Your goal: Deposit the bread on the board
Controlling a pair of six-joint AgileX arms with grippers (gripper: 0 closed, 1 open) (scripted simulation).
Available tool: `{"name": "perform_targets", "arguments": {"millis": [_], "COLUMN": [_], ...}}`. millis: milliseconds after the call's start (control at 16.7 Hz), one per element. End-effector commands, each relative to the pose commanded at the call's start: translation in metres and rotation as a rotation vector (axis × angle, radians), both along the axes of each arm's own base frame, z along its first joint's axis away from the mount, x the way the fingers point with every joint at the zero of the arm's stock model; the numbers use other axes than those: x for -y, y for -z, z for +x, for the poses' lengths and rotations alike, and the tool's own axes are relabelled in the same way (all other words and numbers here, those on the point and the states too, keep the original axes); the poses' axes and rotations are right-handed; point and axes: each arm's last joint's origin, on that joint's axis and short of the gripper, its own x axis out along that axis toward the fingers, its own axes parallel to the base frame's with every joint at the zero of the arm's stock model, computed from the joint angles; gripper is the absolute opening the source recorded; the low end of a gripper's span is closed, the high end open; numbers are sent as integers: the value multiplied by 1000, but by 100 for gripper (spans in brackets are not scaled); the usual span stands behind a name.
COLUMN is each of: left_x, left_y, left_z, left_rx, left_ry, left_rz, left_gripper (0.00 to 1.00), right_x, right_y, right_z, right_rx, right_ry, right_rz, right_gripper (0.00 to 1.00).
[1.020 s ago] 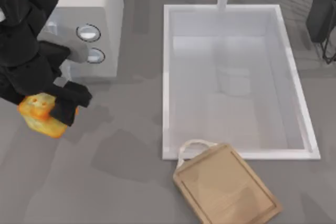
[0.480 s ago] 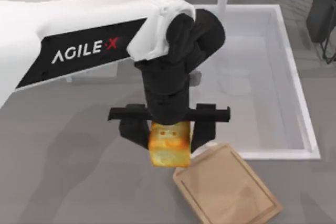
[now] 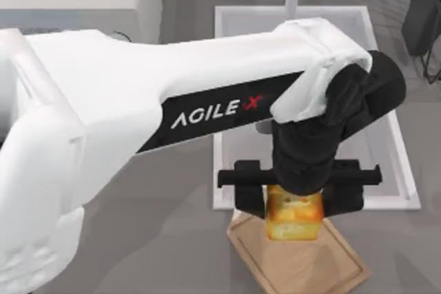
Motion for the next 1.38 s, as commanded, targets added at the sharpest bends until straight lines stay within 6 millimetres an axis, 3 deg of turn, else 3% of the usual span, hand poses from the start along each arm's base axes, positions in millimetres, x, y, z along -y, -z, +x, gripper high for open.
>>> {"name": "perform_targets", "arguments": {"millis": [420,960,1260,1380], "left_x": [2,3,2,2], "left_y": [0,41,45,45], "left_z": [0,-2,-2,-2], "left_rx": [7,5,8,8], "left_ry": [-7,-6,-6,-6], "left_rz": [1,3,4,4], "left_gripper": [0,0,0,15], "right_x": [0,0,0,0], "right_y": [0,0,0,0], "right_z": [0,0,0,0], "right_rx": [0,0,0,0], "right_ry": [0,0,0,0], "right_rz": [0,0,0,0], "right_gripper": [100,100,100,100]}}
